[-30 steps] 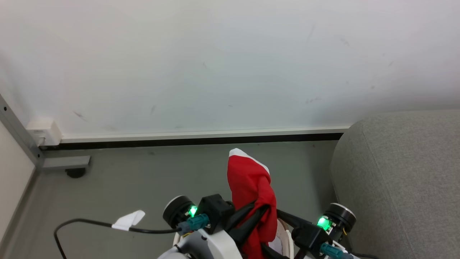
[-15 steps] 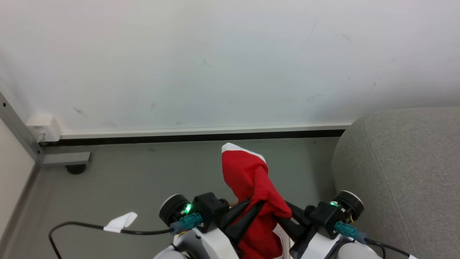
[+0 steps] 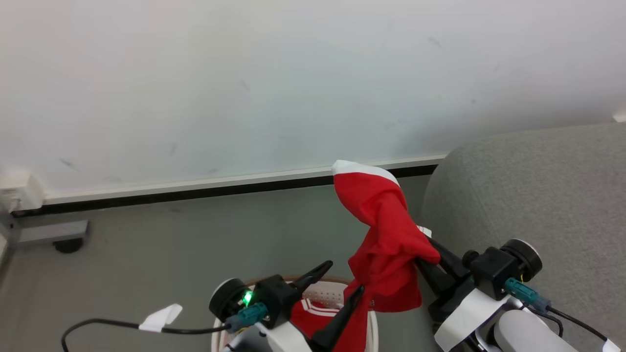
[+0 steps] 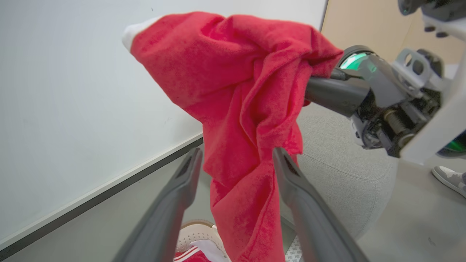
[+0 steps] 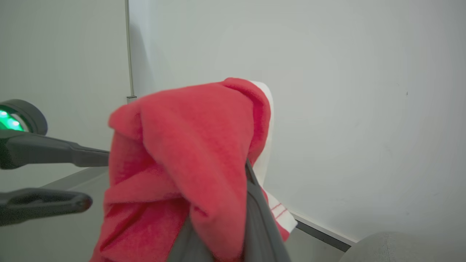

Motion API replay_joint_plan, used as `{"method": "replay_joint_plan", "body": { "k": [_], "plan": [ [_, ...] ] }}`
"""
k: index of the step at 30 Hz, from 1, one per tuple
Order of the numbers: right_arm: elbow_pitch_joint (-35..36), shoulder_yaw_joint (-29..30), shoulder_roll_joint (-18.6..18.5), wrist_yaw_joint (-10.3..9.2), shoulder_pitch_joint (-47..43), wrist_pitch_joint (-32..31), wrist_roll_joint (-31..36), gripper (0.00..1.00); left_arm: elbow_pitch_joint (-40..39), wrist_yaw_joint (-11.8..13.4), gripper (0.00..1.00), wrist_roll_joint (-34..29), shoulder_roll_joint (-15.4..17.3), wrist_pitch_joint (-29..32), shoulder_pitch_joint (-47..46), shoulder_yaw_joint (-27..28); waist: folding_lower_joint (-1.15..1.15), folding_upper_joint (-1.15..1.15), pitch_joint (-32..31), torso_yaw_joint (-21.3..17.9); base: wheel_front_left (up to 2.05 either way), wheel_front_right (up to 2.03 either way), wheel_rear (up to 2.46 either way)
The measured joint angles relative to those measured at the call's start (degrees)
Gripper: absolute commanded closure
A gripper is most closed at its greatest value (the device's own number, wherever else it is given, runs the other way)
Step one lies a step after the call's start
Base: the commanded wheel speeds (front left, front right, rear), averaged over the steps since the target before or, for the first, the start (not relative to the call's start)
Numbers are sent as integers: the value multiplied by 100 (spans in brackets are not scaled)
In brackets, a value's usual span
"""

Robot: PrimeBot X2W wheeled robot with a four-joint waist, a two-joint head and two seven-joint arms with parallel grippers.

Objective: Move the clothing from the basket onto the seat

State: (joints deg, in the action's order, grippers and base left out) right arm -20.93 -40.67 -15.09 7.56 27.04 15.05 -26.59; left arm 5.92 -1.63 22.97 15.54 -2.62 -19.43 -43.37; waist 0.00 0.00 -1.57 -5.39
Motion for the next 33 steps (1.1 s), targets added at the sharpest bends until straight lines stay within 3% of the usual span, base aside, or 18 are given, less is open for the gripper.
{"method": "replay_joint_plan", "body": {
  "k": [11,18,25,33],
  "plan": [
    [264,594,-236,0,-413,-38,48,100,109,-21,0,-53,-248,-269,31,-242,0,0,190,-1006,0,0,0],
    [445,1532,-156,0,-513,-153,135,100,116,-137,0,-203,-298,-363,-350,-343,0,0,828,-1331,0,0,0],
    [416,3118,169,0,202,-568,528,100,-180,-298,0,-488,-23,-293,-1071,-315,1,0,1849,-1394,0,0,0],
    [89,5519,213,0,1979,-1150,1399,100,-609,-442,0,-580,280,-222,-2034,-136,3,0,3300,-1223,0,0,0]
  ]
}}
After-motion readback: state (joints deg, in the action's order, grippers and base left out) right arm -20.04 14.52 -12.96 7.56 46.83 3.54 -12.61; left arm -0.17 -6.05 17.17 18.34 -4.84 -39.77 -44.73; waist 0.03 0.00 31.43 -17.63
